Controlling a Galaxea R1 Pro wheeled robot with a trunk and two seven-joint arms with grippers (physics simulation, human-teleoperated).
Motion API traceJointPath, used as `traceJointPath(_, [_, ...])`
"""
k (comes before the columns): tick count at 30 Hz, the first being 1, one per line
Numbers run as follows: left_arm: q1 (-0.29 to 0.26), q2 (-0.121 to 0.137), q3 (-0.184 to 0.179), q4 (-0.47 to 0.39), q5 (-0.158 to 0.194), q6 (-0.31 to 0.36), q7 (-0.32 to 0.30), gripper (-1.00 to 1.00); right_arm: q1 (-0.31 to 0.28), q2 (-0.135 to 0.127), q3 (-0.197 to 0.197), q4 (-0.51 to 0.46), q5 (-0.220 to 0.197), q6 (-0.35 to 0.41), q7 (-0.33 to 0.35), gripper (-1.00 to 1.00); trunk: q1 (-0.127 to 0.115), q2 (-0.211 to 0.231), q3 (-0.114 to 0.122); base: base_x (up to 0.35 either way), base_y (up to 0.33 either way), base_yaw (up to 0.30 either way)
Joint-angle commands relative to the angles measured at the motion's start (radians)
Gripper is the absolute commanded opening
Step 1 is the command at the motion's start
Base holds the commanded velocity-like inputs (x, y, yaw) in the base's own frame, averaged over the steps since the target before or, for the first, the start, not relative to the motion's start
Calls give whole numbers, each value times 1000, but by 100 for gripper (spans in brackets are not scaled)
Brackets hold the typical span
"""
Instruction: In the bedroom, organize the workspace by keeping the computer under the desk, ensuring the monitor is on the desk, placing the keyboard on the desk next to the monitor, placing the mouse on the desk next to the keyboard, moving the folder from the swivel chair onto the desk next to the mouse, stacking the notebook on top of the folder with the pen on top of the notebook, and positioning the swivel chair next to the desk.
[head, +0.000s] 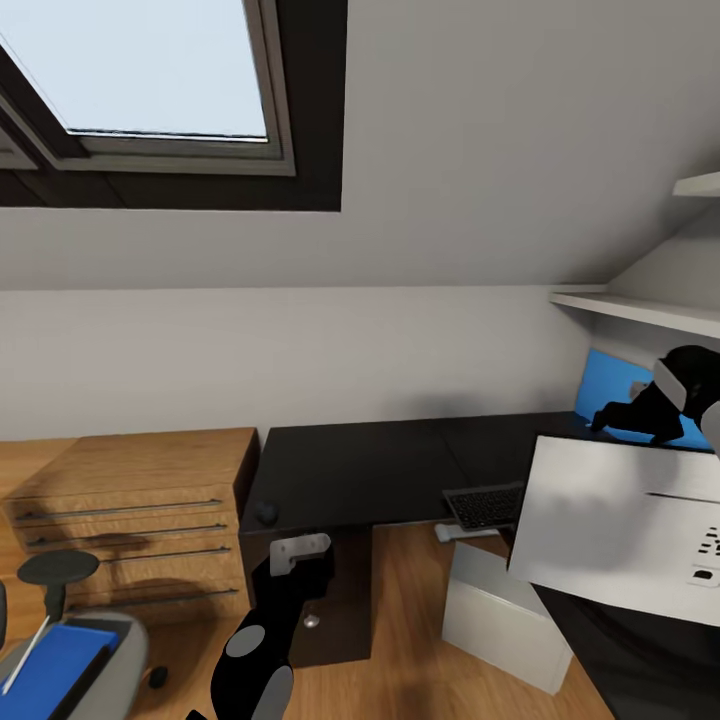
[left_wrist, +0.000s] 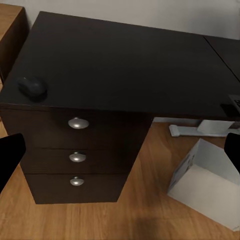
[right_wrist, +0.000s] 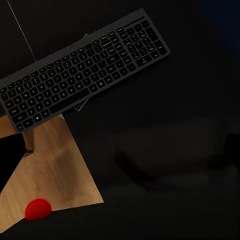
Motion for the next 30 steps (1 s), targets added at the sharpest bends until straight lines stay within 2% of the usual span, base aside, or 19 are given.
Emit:
traceJointPath(1, [-1,0,-2,-1,10,2,9,100,-1,1,10,-1,2,4,8,100,0,-1,-2,46,0,0])
traceJointPath(3, [-1,0,-2,-1,10,3,9,100,-1,4,17,-1,2,3,8,100,0,-1,-2,26,0,0])
traceJointPath(8, [-1,0,-2,-1,10,3,9,100,-1,21,72,-1,1,3,10,100,0,-1,-2,8,0,0])
traceJointPath(13, [-1,0,-2,-1,10,3,9,100,-1,42,91,4,1,6,26,100,0,-1,-2,1,0,0])
traceJointPath(15, [-1,0,-2,-1,10,3,9,100,-1,48,138,7,1,6,76,100,0,-1,-2,0,0,0])
traceJointPath(17, [-1,0,-2,-1,10,3,9,100,-1,54,230,7,1,7,154,100,0,-1,-2,0,0,0])
traceJointPath(19, [-1,0,-2,-1,10,3,9,100,-1,56,267,6,1,7,190,100,0,-1,-2,0,0,0])
traceJointPath(22, [-1,0,-2,-1,10,3,9,100,-1,59,348,2,1,7,302,100,0,-1,-2,-2,0,0])
traceJointPath(24, [-1,0,-2,-1,11,3,9,100,-1,67,380,-1,1,6,342,100,0,-1,-2,-159,0,0])
traceJointPath(30, [-1,0,-2,-1,11,3,9,100,-1,77,384,-1,3,4,347,100,0,-1,-2,-176,0,0])
